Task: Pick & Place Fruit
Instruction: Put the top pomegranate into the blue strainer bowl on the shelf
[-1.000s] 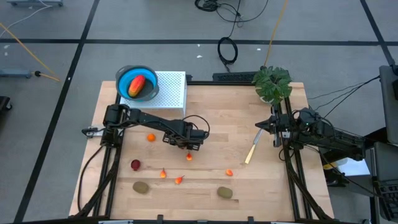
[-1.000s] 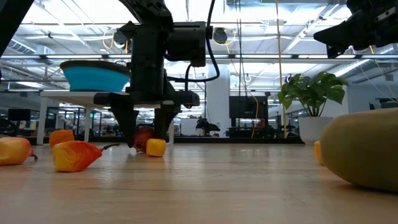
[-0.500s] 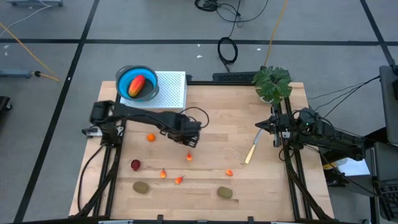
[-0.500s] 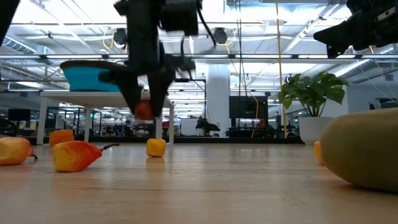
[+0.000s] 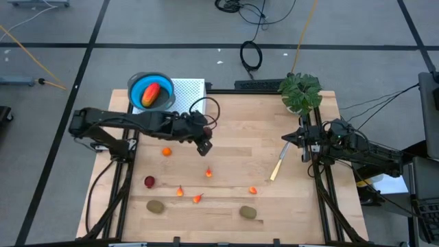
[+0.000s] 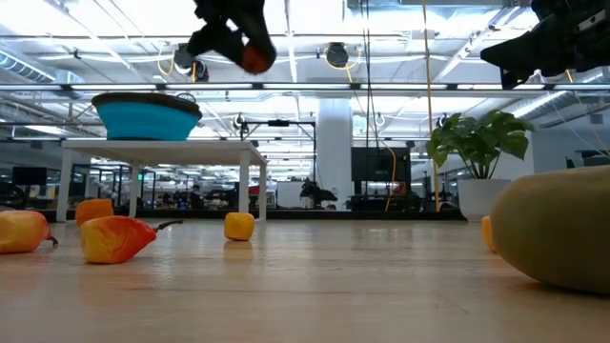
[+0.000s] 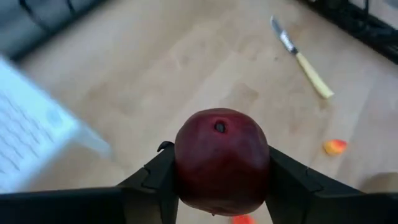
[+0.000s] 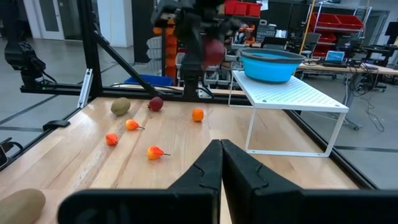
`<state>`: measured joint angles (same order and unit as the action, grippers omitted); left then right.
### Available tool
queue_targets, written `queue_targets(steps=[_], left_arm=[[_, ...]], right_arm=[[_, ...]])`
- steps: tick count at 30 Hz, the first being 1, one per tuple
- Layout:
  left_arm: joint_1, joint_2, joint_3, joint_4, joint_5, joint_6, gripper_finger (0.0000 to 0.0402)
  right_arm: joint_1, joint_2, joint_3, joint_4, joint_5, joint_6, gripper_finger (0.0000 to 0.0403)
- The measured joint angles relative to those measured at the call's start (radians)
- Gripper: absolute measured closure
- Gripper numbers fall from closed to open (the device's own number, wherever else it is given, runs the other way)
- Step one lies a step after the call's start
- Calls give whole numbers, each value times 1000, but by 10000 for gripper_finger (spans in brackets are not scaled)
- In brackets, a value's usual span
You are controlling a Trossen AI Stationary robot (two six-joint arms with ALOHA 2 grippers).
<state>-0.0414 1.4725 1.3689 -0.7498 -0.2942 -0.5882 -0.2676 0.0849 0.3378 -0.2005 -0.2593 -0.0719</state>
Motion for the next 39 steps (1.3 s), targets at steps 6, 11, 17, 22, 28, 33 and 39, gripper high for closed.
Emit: queue_targets(steps=[6, 11, 17, 22, 28, 33, 39], left_arm=[[-21, -17, 0, 18, -129, 258, 209], [-27, -17, 0, 18, -179, 422, 216], [-27, -16, 0, 18, -205, 429, 224], [-21, -16, 0, 17, -205, 314, 211], [40, -16, 0, -56, -204, -21, 201], [107, -16, 0, -162, -151, -212, 217], [183, -62, 0, -205, -118, -271, 225]], right_arm=[[0, 0, 0, 1, 0, 0, 403], [0, 0, 0, 1, -1, 0, 403], [0, 0, 0, 1, -1, 0, 403], [0, 0, 0, 1, -1, 0, 403], [0, 0, 0, 1, 0, 0, 403], [0, 0, 0, 1, 0, 0, 403], [0, 0, 0, 1, 0, 0, 403]])
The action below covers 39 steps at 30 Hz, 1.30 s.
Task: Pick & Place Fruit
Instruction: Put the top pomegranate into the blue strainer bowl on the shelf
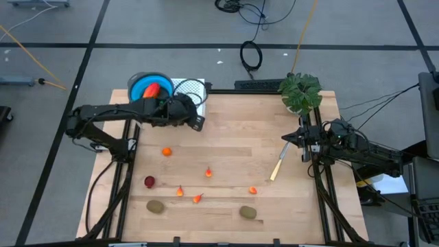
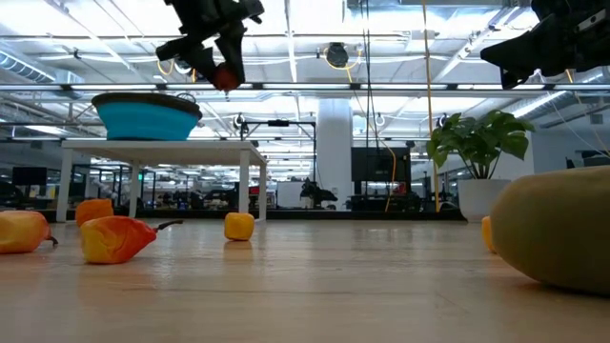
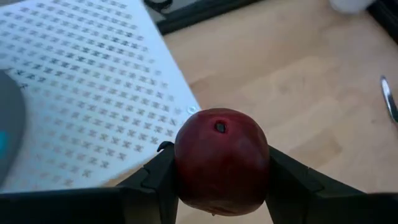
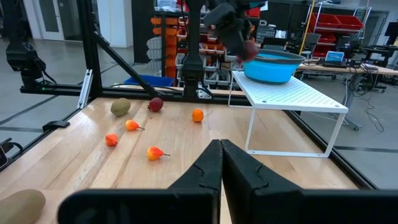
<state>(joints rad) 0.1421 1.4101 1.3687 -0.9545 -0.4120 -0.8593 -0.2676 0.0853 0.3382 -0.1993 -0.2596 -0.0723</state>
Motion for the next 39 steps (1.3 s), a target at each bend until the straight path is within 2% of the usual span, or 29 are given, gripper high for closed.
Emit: queue_targets(steps=[6, 14, 20, 28, 33, 39], left_arm=[[85, -79, 0, -26, -43, -4, 217], [246, -161, 0, -55, -52, -5, 230], [376, -168, 0, -71, -42, 98, 220], [530, -151, 0, -100, 24, 230, 218], [577, -152, 0, -179, 53, 251, 218], [572, -134, 0, -222, 54, 254, 218]], right_arm=[[0, 0, 0, 1, 1, 0, 403], [0, 0, 0, 0, 3, 0, 403], [0, 0, 0, 0, 3, 0, 403], [0, 0, 0, 0, 4, 14, 403], [0, 0, 0, 0, 5, 34, 403], [0, 0, 0, 0, 5, 34, 403]])
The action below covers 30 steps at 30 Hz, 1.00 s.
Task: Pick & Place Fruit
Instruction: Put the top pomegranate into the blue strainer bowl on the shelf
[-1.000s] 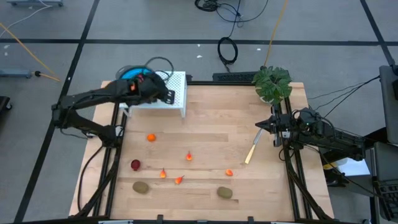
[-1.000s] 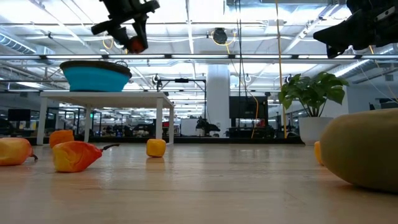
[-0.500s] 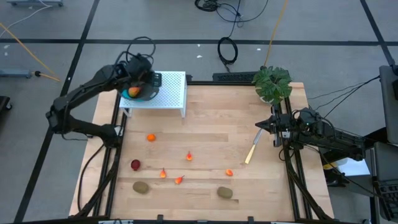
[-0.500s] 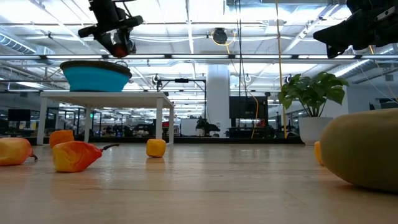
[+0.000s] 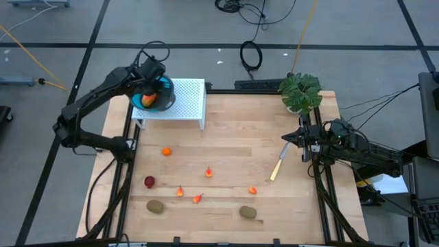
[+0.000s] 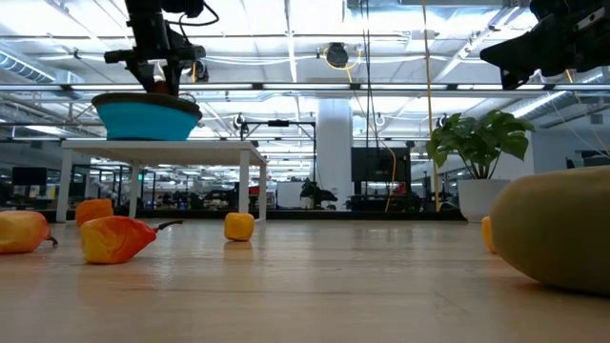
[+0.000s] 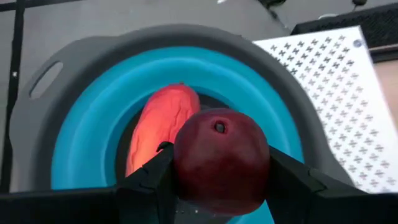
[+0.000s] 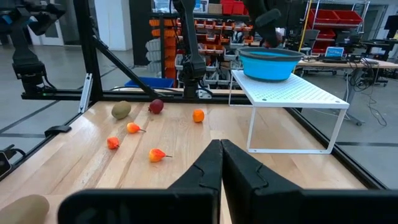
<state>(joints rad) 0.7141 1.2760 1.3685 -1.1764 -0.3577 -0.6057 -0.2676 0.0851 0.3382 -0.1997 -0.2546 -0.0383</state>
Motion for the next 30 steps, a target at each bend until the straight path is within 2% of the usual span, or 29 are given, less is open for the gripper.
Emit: queue_targets(steps=[11, 30], left_arm=[[-1, 80, 0, -3, 17, 33, 218], [4, 86, 0, -49, 47, 51, 217]], right_arm=[[0, 0, 0, 0, 0, 0, 403], [0, 0, 0, 0, 0, 0, 403]])
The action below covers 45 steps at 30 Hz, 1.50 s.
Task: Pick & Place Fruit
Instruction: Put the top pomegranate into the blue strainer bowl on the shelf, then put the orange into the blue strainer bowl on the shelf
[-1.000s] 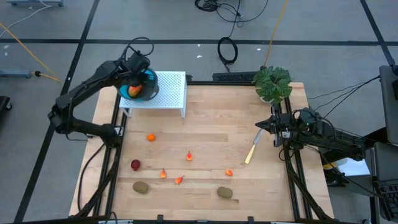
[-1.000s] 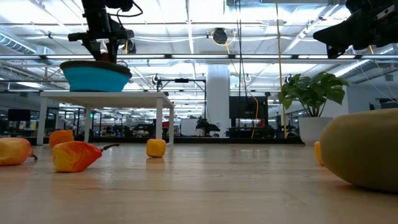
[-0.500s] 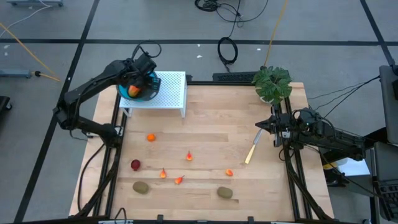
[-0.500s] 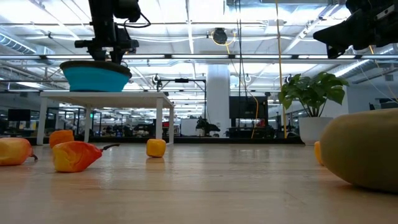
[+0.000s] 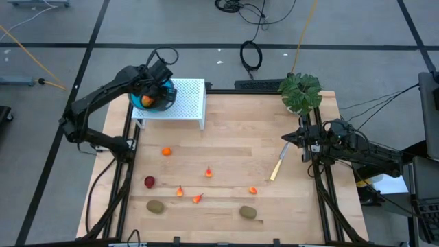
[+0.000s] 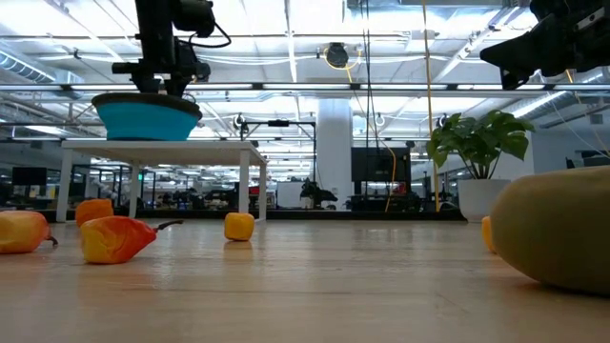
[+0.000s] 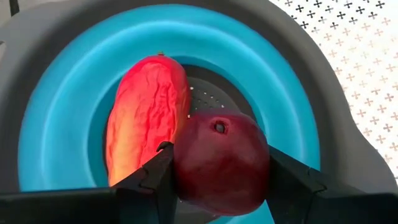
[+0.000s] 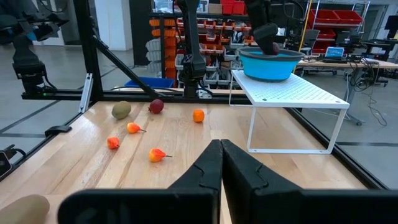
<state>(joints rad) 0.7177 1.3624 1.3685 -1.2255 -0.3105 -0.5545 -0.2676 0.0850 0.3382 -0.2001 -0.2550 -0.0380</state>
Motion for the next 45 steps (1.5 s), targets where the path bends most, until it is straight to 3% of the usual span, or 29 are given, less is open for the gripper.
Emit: queue_targets(steps=[12, 28, 38, 45], left_arm=[[0, 8, 0, 0, 23, 27, 211], [18, -2, 13, -16, 50, 78, 120], [-58, -128, 98, -12, 59, 52, 152], [-180, -204, 98, -36, 251, -67, 181]], right_arm=[[0, 0, 0, 0, 0, 0, 403], [0, 0, 0, 0, -3, 0, 403], [0, 0, 0, 1, -4, 0, 403], [0, 0, 0, 1, -4, -1, 403]])
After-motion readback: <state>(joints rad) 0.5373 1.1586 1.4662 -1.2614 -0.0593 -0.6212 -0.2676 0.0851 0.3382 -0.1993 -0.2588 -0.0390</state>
